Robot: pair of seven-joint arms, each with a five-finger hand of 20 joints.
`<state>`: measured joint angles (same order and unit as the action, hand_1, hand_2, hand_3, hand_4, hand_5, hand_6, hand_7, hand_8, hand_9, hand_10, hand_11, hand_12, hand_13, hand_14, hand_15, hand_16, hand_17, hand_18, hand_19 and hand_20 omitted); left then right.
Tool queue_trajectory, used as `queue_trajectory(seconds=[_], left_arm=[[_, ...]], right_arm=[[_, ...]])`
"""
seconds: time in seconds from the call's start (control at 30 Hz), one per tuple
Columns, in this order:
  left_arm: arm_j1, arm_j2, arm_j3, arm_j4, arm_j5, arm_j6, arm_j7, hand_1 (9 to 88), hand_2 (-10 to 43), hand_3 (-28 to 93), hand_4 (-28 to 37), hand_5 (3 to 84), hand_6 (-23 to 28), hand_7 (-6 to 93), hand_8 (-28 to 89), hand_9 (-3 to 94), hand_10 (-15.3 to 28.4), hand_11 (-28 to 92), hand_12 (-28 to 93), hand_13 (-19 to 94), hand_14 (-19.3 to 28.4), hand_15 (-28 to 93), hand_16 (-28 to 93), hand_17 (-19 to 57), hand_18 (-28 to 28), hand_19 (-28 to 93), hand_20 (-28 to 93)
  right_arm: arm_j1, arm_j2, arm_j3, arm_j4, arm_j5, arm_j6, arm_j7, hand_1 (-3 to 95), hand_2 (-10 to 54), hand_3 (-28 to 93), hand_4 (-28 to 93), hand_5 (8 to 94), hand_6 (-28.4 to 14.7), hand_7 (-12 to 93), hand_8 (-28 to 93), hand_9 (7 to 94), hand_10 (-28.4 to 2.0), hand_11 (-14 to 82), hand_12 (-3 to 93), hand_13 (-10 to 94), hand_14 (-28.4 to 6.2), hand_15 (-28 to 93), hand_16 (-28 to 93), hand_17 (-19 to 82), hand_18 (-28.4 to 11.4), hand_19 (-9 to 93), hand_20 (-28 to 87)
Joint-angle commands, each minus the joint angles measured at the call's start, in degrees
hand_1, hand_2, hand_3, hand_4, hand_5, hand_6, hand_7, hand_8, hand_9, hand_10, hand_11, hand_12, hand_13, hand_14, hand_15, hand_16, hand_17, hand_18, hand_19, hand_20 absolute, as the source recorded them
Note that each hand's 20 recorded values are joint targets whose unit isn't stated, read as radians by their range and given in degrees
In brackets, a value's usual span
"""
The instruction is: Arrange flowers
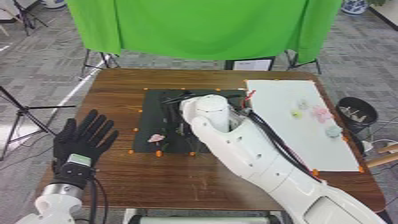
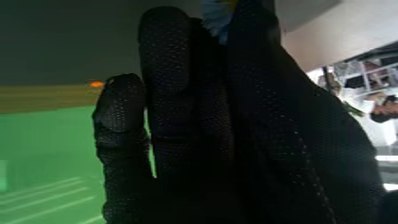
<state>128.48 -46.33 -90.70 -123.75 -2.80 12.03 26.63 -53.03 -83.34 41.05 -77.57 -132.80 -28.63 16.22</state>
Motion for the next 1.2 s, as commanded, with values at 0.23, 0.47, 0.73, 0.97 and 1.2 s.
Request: queue_trajectory(seconds=[0.23, 0.47, 0.73, 0.97, 1.2], left_arm=[[-1.8, 0.35, 0.7, 0.54, 0.41, 2.03, 0.12, 33.5, 5.9, 72, -28.1, 43.5, 8.1, 14.0, -8, 36.7, 14.2, 22, 12, 27, 15.0, 37, -6, -6.9, 14.5, 36, 11], [-1.2, -0.18, 0.34, 0.62, 0.29, 1.72, -0.52, 33.5, 6.0, 72, -28.1, 43.9, 8.3, 14.7, -9, 37.1, 14.3, 23, 11, 27, 15.0, 38, -7, -6.8, 14.5, 36, 11], [-1.06, -0.93, 0.62, 1.14, 0.09, 0.17, -0.57, 30.8, 9.0, 72, -28.2, 44.1, 8.3, 14.5, -9, 37.2, 14.5, 23, 11, 27, 15.3, 39, -7, -6.7, 14.5, 36, 11], [0.73, -1.45, -1.03, 0.82, 0.04, -0.18, 0.12, 29.4, 10.5, 72, -28.3, 44.1, 8.3, 14.1, -9, 37.1, 14.7, 22, 11, 27, 15.5, 38, -7, -6.7, 14.5, 36, 11], [2.45, -1.85, -2.41, -0.03, -0.17, 0.06, 0.67, 29.3, 10.6, 72, -28.3, 44.1, 8.3, 13.9, -9, 37.0, 14.7, 22, 11, 27, 15.5, 38, -7, -6.7, 14.5, 36, 11]], right_arm=[[0.38, 1.25, -0.6, -1.5, 1.32, -0.61, 1.8, 57.4, -9.5, 69, -28, 60.0, 0.9, 23, -15, 61.7, -11.4, 13.8, 15.8, 71, -3.2, 39, 44, 37, -20.2, 82, 40], [-0.22, 1.49, -0.16, -2.85, 2.35, -0.97, 2.05, 57.3, -9.5, 69, -28, 59.7, 0.8, 22, -15, 60.8, -11.5, 13.3, 15.5, 71, -3.4, 39, 43, 37, -20.2, 82, 39], [-4.03, 5.1, 6.23, -13.11, 7.39, -3.4, 5.81, 53.0, -9.5, 72, -28, 52.7, -0.5, 21, -15, 52.4, -13.0, 11.3, 14.9, 66, -5.6, 45, 38, 35, -20.7, 81, 38], [-10.54, 12.39, 14.6, -24.29, 11.25, -2.82, 13.54, 47.2, -9.5, 77, -28, 46.7, -2.9, 17, -13, 46.6, -14.5, 9.5, 14.5, 63, -9.8, 53, 30, 34, -22.0, 82, 37], [-20.71, 23.63, 25.49, -33.33, 13.65, 2.01, 20.76, 44.4, -9.5, 78, -28, 46.3, -3.9, 15, -12, 45.7, -15.6, 8.8, 14.7, 61, -12.1, 57, 22, 33, -22.7, 82, 36]])
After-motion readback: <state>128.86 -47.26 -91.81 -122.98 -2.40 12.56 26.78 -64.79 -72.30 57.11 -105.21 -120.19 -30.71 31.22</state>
